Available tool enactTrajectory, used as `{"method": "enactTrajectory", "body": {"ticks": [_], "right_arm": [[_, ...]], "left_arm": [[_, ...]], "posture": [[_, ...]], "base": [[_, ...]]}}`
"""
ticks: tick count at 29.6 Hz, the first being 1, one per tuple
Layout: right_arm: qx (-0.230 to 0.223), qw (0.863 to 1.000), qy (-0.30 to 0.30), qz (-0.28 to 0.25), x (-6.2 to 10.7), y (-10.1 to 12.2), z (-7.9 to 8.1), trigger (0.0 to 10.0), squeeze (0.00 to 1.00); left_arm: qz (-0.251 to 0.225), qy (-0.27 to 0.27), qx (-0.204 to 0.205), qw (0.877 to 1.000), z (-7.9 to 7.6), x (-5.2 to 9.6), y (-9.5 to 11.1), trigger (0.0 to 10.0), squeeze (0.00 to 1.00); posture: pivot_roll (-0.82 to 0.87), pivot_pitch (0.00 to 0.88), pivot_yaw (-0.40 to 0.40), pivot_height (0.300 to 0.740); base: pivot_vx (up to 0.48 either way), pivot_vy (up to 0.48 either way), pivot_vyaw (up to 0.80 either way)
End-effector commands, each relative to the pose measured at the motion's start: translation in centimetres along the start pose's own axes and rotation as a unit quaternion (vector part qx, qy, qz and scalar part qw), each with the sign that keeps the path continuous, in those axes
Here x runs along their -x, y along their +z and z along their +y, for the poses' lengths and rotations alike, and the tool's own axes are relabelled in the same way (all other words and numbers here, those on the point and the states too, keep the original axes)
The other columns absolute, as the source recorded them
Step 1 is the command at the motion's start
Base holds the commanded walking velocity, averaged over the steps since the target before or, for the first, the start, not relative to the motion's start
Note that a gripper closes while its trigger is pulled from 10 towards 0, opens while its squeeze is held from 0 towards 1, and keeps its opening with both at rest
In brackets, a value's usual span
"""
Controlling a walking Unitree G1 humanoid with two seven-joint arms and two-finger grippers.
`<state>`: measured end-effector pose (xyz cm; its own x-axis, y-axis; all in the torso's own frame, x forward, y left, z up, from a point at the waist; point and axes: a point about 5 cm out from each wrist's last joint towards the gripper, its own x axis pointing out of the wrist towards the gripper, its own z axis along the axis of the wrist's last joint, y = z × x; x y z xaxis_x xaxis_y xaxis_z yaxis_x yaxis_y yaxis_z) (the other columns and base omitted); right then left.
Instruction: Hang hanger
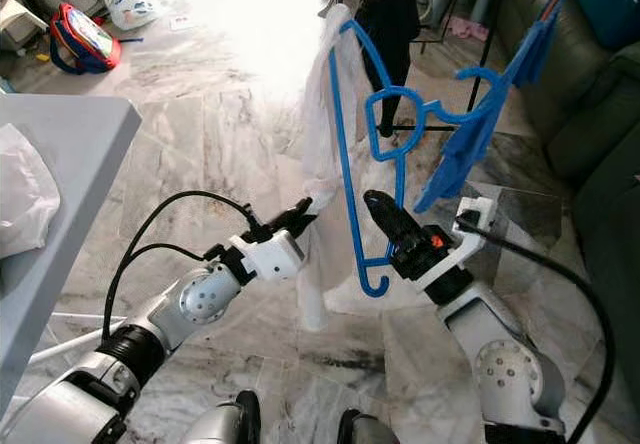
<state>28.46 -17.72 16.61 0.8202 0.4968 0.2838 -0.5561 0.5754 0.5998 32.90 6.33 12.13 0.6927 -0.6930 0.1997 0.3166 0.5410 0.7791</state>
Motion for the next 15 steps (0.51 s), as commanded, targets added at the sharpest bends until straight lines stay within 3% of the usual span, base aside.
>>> {"method": "enactTrajectory", "body": {"ticks": [1,3,6,9,11,13,15], "right_arm": [[0.003,1.000,0.005,-0.007,0.3,0.8,0.1,10.0,0.00],[0.045,0.999,0.022,0.006,0.4,0.6,0.7,10.0,0.00],[0.008,1.000,0.010,-0.005,0.4,1.0,0.2,10.0,0.00],[0.071,0.996,0.026,0.044,0.7,-0.2,0.4,10.0,0.00],[0.027,0.999,0.017,0.042,0.8,-0.2,0.0,10.0,0.00],[0.121,0.988,0.020,0.095,1.1,-1.1,-0.1,10.0,0.00],[0.095,0.992,-0.011,0.085,1.0,-0.7,-0.9,10.0,0.00]], "left_arm": [[0.003,0.004,-0.007,1.000,0.0,0.0,-0.1,10.0,0.00],[0.005,0.007,-0.012,1.000,0.1,0.0,-0.2,10.0,0.00],[0.005,0.009,-0.015,1.000,0.1,0.0,-0.3,10.0,0.00],[0.007,0.015,-0.017,1.000,0.1,0.0,-0.3,10.0,0.00],[0.008,0.020,-0.019,1.000,0.2,0.1,-0.4,10.0,0.00],[0.011,0.028,-0.020,0.999,0.3,0.1,-0.5,10.0,0.00],[0.011,0.037,-0.021,0.999,0.5,0.1,-0.6,10.0,0.00]], "posture": [[-0.06,0.216,0.002,0.740],[-0.06,0.218,0.001,0.740],[-0.06,0.218,0.000,0.740],[-0.06,0.219,-0.003,0.740],[-0.06,0.219,-0.004,0.740],[-0.06,0.220,-0.006,0.740],[-0.06,0.220,-0.006,0.740]], "base": [[0.000,0.000,0.00],[0.000,0.000,0.00],[0.000,0.000,0.00],[0.000,0.000,0.00],[0.000,0.000,0.00],[0.000,0.000,0.00],[0.000,0.000,0.00]]}}
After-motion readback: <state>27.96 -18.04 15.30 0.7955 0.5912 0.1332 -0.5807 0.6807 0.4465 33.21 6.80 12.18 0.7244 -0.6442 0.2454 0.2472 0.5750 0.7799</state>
